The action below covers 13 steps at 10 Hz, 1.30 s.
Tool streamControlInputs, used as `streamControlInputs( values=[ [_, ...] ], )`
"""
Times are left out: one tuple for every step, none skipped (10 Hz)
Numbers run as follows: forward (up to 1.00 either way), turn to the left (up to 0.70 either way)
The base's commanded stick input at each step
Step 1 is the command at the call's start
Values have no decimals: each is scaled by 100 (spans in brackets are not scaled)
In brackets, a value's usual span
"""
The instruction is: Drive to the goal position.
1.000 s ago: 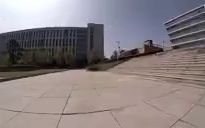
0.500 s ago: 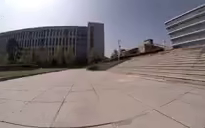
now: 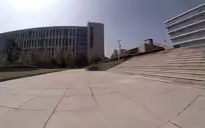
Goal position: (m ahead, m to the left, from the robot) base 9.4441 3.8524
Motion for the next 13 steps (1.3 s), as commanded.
streamControlInputs(
  values=[
    [70,0],
    [70,0],
    [70,0],
    [70,0],
    [70,0],
    [70,0],
    [70,0],
    [70,1],
    [70,6],
    [70,26],
    [70,34],
    [70,31],
    [70,20]
  ],
)
